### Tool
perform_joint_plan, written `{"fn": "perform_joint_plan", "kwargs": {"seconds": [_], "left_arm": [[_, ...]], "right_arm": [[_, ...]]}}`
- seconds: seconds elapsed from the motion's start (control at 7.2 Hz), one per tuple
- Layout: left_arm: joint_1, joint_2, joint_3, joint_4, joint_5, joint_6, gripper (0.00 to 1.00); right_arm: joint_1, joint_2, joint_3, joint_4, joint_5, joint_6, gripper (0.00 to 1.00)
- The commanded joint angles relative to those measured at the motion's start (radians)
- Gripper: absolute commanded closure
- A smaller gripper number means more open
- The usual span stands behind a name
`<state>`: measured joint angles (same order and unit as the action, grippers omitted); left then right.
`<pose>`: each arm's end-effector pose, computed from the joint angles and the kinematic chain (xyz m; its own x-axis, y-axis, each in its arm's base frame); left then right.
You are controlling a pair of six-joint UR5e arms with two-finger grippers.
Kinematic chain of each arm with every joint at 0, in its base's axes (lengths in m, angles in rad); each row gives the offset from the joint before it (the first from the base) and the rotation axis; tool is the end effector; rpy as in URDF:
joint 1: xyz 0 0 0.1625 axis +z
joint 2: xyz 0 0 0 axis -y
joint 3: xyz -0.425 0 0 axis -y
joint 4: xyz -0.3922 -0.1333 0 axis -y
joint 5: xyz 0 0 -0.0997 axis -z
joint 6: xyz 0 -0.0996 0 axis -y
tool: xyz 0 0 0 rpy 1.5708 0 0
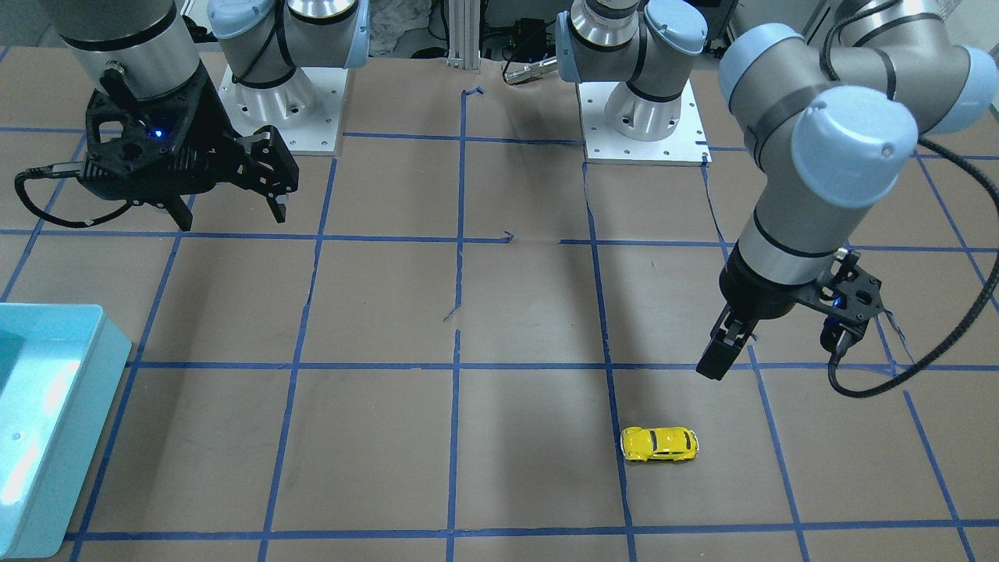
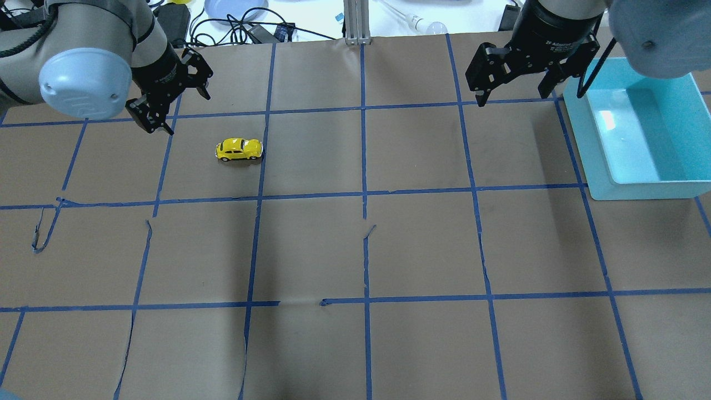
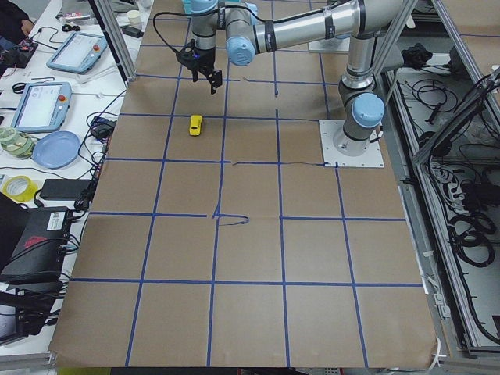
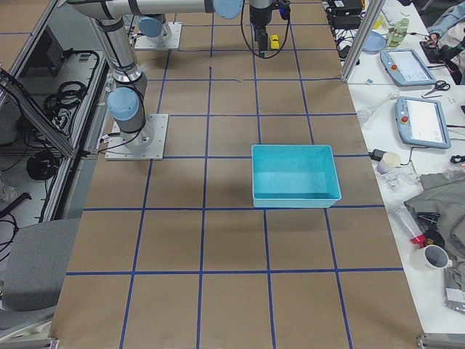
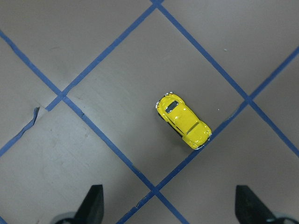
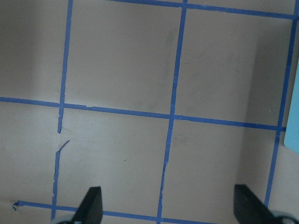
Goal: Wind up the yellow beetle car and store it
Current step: 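Lower the left gripper onto the yellow beetle car and grasp it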
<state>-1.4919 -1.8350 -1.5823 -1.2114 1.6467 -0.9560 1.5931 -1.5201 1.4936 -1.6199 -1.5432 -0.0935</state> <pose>-0.0784 -0.6041 0.3754 -0.5089 -0.8605 0.0247 -0.8569 0.5036 -0.1099 0.1476 -0.5174 0.5056 -0.9929 -0.1173 -0.0203 -0.1154 0.9903 -0.0778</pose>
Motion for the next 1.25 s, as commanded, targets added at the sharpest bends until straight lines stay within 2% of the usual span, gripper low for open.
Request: {"fn": "perform_joint_plan", "kwargs": {"seconds": [0.0,0.14,0.56,1.11], "left_arm": [[0.001,-0.091,0.002,0.067,-0.068,-0.279,0.00],[0.001,-0.131,0.011,0.102,-0.093,-0.355,0.00],[0.001,-0.251,0.013,0.237,-0.093,-0.420,0.00],[0.001,-0.331,0.012,0.237,-0.082,-0.449,0.00]], "right_arm": [[0.001,0.000,0.000,0.000,0.000,0.000,0.00],[0.001,0.000,-0.001,0.000,0.000,0.000,0.00],[-0.001,0.001,0.001,-0.002,-0.002,0.001,0.00],[-0.001,0.002,0.004,-0.002,-0.002,0.001,0.00]]}}
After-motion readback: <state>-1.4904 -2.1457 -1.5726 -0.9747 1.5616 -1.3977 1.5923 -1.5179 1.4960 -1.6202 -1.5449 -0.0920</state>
